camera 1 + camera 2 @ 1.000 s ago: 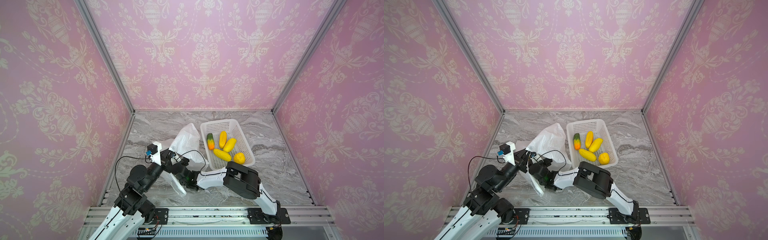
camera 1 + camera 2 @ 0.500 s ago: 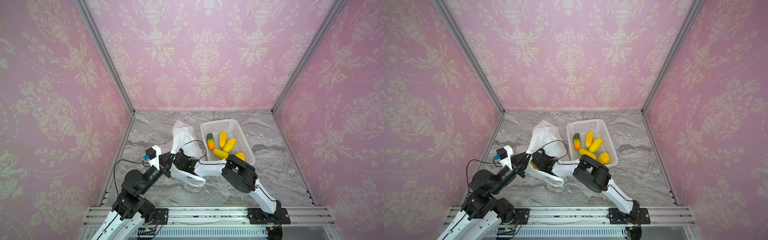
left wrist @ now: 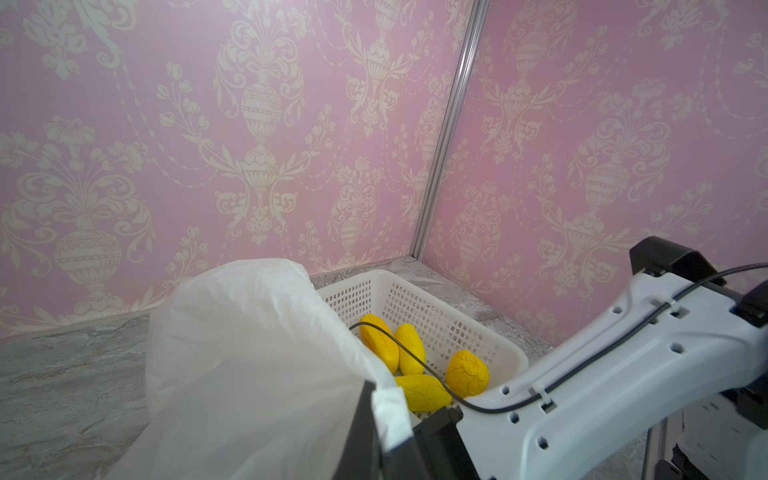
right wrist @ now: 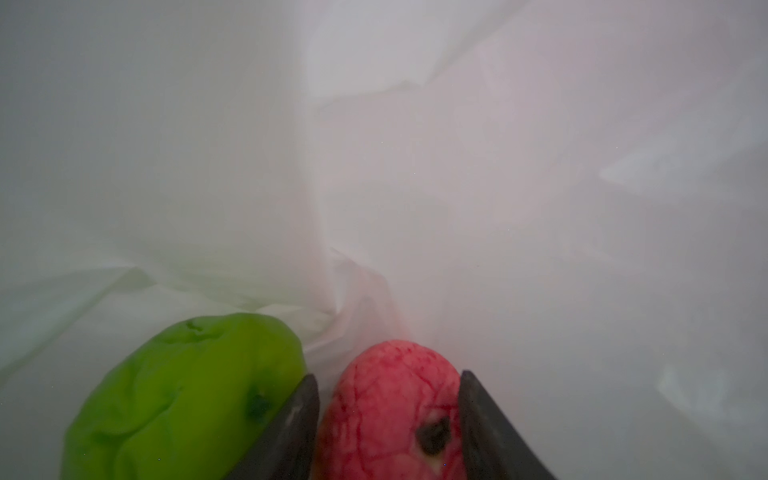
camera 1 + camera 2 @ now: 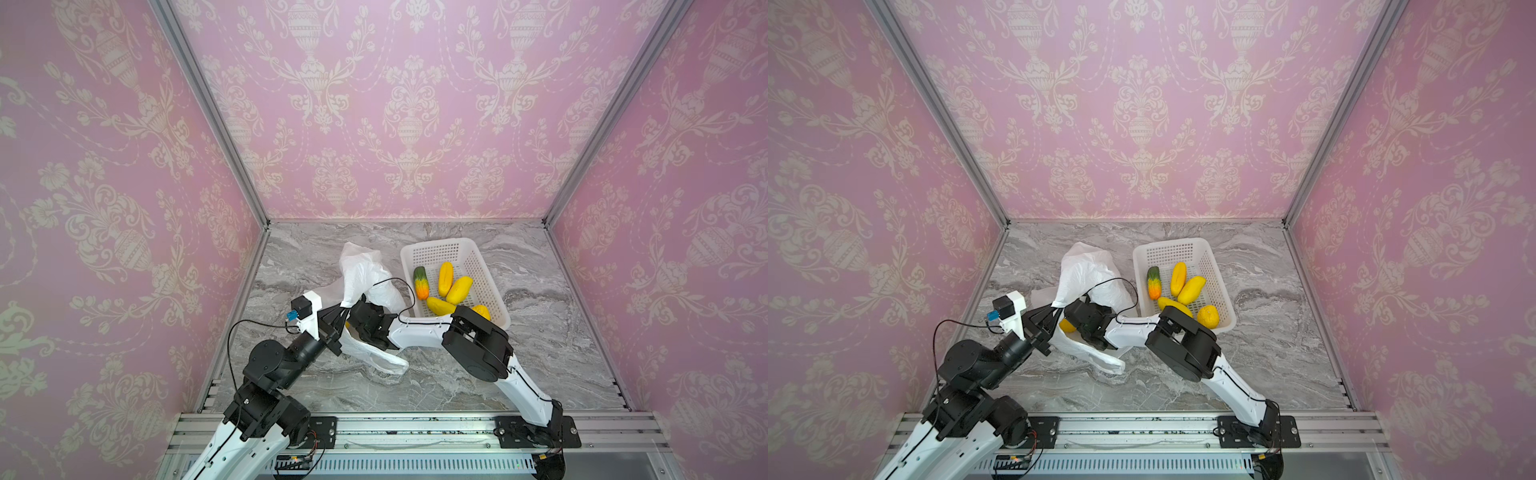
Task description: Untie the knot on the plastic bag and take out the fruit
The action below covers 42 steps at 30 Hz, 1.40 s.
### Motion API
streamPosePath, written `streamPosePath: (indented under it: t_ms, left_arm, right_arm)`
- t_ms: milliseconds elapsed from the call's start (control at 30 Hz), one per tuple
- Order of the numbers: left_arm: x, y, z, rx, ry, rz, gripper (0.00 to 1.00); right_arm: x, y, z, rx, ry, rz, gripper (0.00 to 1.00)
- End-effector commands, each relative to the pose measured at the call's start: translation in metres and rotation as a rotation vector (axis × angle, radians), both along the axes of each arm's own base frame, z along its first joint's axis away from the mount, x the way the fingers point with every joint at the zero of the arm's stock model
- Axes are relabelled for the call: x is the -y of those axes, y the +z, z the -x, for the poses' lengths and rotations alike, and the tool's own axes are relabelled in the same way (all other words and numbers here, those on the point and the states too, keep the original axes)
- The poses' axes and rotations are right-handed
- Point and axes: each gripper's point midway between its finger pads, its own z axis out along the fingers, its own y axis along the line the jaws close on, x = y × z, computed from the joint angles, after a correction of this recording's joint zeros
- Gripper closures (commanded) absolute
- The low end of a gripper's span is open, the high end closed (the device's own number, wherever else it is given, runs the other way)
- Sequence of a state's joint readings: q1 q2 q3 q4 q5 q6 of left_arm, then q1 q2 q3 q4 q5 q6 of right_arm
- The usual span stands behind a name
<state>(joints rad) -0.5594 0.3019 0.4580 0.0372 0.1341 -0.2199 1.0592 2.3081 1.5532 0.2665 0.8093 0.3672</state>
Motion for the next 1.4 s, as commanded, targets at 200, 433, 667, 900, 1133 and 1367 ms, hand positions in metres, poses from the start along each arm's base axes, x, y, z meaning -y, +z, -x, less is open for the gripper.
streamPosePath:
  t_ms: [200,433,667,900,1133,1367]
  left_arm:
    - [-0.03,-0.013,-0.035,-0.064,0.258,-0.044,1.0]
    - [-0.022,-0.016,-0.038,-0.075,0.226,-0.063,1.0]
    - [-0.024,-0.017,-0.038,-0.075,0.235,-0.06,1.0]
    - [-0.022,-0.017,-0.038,-0.078,0.224,-0.06,1.0]
    - [-0.019,-0.017,-0.037,-0.077,0.209,-0.06,1.0]
    - [-0.018,-0.016,-0.037,-0.074,0.201,-0.062,1.0]
  right_arm:
    - [0.028,0.034,0.045,0.021,0.04,-0.028,0.63]
    - [0.047,0.051,0.076,0.013,0.081,-0.114,0.72]
    - [0.049,0.067,0.094,0.051,0.146,-0.147,0.68]
    - [0.031,0.032,0.077,0.01,0.131,-0.066,0.46]
    - [0.027,0.017,0.037,-0.032,0.065,-0.047,0.13]
    - [0.032,-0.012,0.013,-0.08,0.007,-0.005,0.06]
